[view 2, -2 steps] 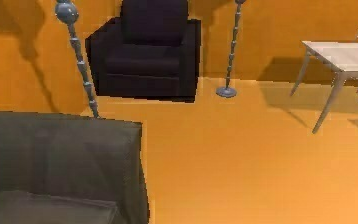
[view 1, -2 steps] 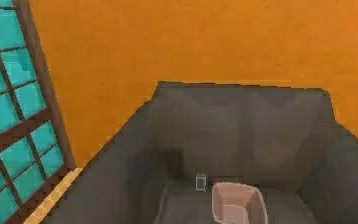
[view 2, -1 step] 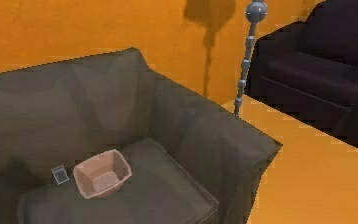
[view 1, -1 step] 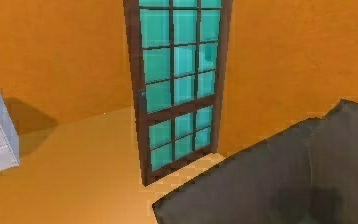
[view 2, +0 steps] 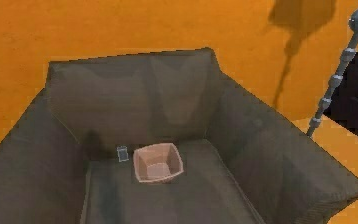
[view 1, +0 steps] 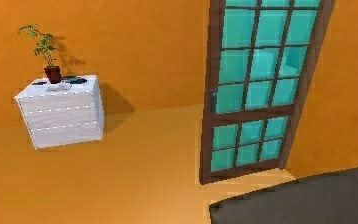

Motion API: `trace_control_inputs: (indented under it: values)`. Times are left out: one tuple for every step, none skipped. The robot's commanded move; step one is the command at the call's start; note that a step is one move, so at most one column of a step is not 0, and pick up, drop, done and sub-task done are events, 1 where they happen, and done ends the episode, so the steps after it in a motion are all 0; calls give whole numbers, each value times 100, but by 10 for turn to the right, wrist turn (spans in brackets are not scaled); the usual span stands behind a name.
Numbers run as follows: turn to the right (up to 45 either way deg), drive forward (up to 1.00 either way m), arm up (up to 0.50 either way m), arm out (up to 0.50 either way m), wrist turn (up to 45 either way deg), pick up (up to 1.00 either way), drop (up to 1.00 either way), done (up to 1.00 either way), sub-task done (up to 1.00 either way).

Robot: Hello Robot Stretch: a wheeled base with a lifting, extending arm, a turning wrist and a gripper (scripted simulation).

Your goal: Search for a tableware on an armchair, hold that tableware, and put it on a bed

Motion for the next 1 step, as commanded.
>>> trace_control_inputs:
  values:
    - [0,0,50,0,0,0,0,0,0]
